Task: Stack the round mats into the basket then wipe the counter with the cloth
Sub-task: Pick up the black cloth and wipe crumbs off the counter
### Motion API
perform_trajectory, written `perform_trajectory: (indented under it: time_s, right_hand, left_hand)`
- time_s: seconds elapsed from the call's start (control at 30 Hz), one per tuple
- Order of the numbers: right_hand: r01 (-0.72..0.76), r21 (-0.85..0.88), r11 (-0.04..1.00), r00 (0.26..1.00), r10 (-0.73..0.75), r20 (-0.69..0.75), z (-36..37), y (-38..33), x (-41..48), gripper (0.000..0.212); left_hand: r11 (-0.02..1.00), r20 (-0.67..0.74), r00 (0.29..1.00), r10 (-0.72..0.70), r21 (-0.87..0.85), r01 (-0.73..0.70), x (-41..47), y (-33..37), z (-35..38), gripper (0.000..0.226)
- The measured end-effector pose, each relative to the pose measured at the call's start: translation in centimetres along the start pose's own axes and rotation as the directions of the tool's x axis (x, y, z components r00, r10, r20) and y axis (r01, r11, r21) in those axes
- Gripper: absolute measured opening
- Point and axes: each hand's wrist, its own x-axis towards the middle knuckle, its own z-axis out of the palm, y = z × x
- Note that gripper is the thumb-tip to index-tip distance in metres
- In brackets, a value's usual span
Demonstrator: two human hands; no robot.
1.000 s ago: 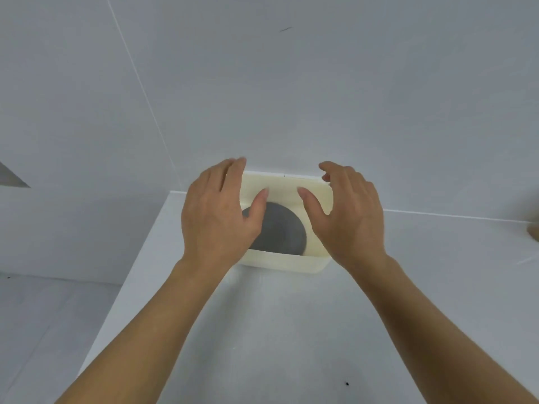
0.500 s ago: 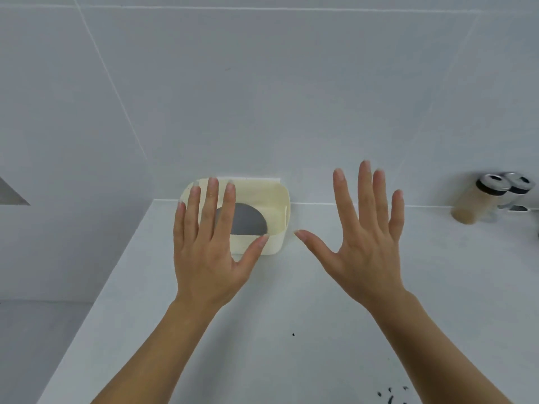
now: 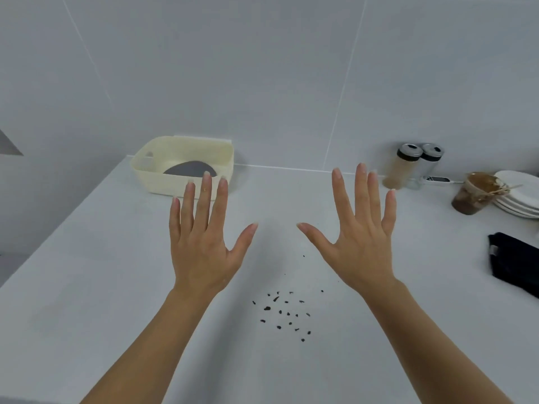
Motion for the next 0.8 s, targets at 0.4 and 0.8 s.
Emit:
perform_trajectory:
  time_s: [0.4,0.8]
  right_hand:
    - [-0.08,-0.053,0.995,0.996,0.078,-0.039,-5.3,2.8,-4.7,0.082]
    - [-0.213,-0.162,0.964,0.975,0.199,-0.099,-9.0,9.5,-7.0,0.082]
  left_hand:
    - [0.997,0.038,0.998,0.059,-0.06,-0.057,-2.5,4.7,-2.9,0.069]
    - [0.963,0.064,0.976,0.21,-0.188,-0.195,-1.4,13.5,-2.6,0.069]
